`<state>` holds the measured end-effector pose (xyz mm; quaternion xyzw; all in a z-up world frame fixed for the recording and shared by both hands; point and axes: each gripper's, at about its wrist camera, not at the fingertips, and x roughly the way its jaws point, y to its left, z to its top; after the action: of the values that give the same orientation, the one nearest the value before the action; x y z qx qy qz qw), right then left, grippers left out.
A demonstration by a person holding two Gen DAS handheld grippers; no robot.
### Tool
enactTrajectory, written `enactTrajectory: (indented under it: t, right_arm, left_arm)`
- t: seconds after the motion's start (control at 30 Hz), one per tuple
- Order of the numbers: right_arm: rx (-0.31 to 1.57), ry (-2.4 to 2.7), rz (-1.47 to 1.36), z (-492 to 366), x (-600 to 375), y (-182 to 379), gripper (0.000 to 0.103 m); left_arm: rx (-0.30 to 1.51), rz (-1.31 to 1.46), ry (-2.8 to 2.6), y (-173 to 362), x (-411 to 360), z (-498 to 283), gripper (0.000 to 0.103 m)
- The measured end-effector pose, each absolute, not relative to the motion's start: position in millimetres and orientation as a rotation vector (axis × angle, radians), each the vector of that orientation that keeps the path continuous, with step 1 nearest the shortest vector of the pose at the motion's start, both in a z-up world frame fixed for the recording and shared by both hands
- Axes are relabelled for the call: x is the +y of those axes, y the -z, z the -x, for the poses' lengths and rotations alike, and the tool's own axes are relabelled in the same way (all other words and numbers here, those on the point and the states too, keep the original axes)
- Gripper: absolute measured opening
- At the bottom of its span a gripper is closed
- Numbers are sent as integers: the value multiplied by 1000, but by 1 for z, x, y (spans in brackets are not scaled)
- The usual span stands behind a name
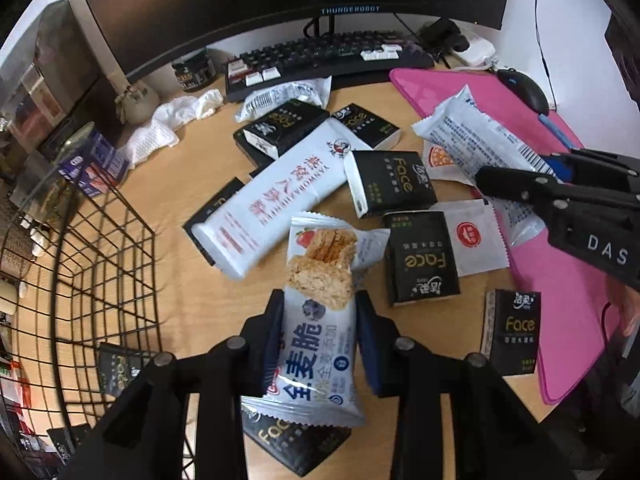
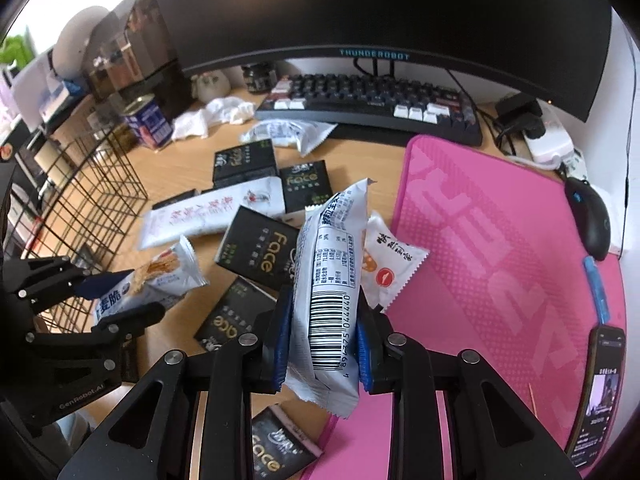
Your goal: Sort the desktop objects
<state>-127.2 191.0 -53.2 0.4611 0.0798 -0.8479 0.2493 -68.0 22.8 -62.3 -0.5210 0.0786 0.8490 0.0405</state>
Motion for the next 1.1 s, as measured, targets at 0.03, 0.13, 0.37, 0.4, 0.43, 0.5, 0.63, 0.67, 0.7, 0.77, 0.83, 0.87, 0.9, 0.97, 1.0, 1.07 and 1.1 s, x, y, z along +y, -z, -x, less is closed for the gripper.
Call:
enactTrajectory:
  t: [0.03,0.13,0.37,0.4,0.43,0.5,0.63,0.67,0.7,0.77,0.83,0.87,0.9,0.97,1.0,1.07,1.1]
  right_arm:
    - [214,2310,-1253,125,192,52,27]
    - [211,2310,-1246,120,192,49,27]
    - [200,2308,-1232,112,192,42,27]
    - [197,2306,-1227,111,191,40,27]
    - [196,2305,-1219,109,190,37,27]
    - [198,2297,-1200,105,185,30,27]
    - [210,2270,-1140,94,166,12,27]
    - [217,2259,-1120,91,158,7,27]
    - [224,2250,-1103,87,151,2,27]
    - [244,2227,-1065,80,133,-8,27]
    - [266,2199,-1029,71,113,-18,27]
    - [276,2184,-1011,67,103,-23,27]
    - [287,2169,-990,62,91,-28,27]
    - [306,2138,-953,52,67,-36,27]
    - [314,2121,-937,47,55,-40,27]
    - [326,2080,-910,38,28,-45,27]
    - [330,2060,-905,33,18,-47,27]
  left_arm:
    - [240,1588,-2606,60,23,66,37]
    - [233,1572,-2615,54,22,62,37]
    - [231,1543,-2641,44,18,57,37]
    - [228,1533,-2651,40,17,55,37]
    - [222,1522,-2662,36,15,53,37]
    - [210,1498,-2685,27,11,49,37]
    - [191,1443,-2754,4,-4,39,37]
    - [184,1428,-2775,-2,-9,36,37]
    - [175,1408,-2803,-10,-15,33,37]
    - [151,1373,-2855,-25,-29,25,37]
    - [125,1347,-2904,-39,-47,16,37]
    - [114,1341,-2927,-44,-55,12,37]
    - [100,1336,-2960,-49,-67,7,37]
    - [73,1339,-3015,-57,-90,-3,37]
    - [54,1347,-3040,-60,-103,-7,37]
    - [19,1372,-3085,-62,-127,-16,37]
    - [11,1388,-3109,-62,-137,-21,37]
